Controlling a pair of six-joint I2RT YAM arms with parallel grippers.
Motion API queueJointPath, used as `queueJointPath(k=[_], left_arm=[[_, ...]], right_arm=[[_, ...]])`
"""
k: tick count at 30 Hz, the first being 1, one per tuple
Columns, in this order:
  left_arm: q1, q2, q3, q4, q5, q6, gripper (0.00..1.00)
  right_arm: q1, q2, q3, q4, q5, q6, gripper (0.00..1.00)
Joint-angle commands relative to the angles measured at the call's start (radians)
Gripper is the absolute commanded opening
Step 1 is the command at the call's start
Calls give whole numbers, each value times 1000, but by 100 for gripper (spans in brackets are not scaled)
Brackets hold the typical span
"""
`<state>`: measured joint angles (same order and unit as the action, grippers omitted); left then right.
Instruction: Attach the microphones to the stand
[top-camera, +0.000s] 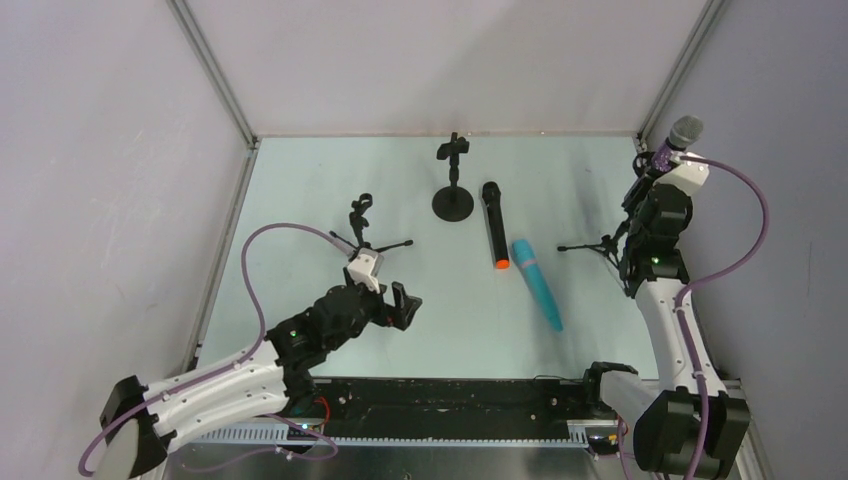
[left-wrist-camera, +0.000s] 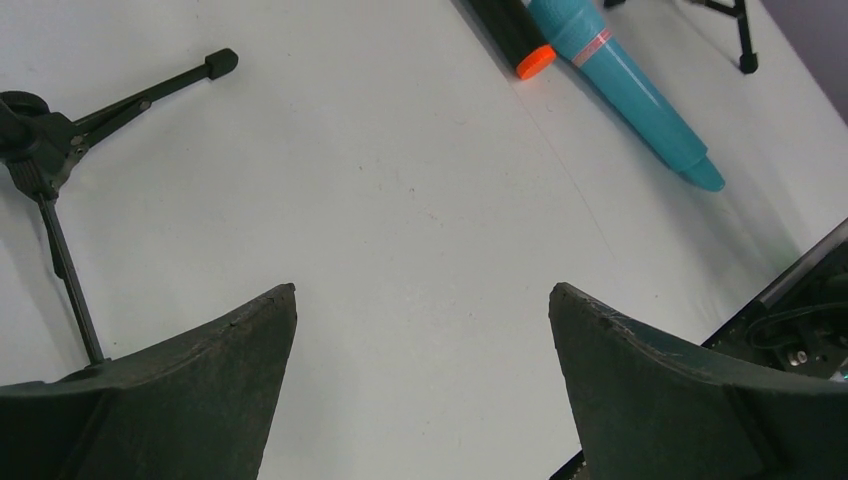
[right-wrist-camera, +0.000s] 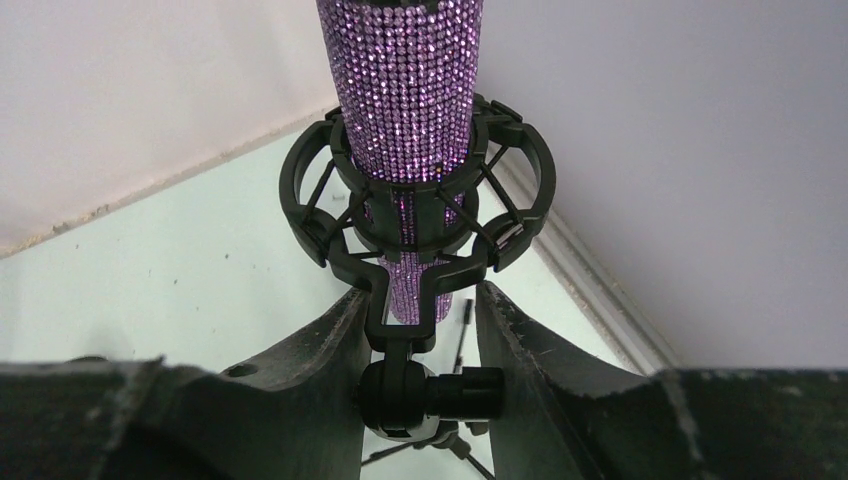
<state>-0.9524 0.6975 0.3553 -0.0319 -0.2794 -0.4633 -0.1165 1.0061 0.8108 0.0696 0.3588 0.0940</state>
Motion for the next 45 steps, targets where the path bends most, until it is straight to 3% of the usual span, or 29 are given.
queueJointPath(k=[1,7,11,24,28,29,33,45], left_arm=[[4,-42,10,26,-44,-35,100],[4,-83,25,22,-47,-42,100],[4,-105,43,9,-41,-43,100],[4,-134,49,2,-41,-54,100],[4,-139,47,-1,-40,-58,100],[4,-141,47,-4,-40,-58,100],[3,-149,45,-10,-51,-55,100],[4,-139,45,-11,-60,-65,100]], right_arm=[[1,6,-49,7,-27,84,0],[-2,16,-101,48,-47,105,0],[-6,17,-130,64,-51,129,8],[-5,-27,-133,38,-122,112,52],[-5,-43,-134,34,-165,115,72],[-5,-44,-134,33,-169,117,83],[-5,-56,-133,24,-169,128,99],[-5,-202,-134,-33,-210,174,100]])
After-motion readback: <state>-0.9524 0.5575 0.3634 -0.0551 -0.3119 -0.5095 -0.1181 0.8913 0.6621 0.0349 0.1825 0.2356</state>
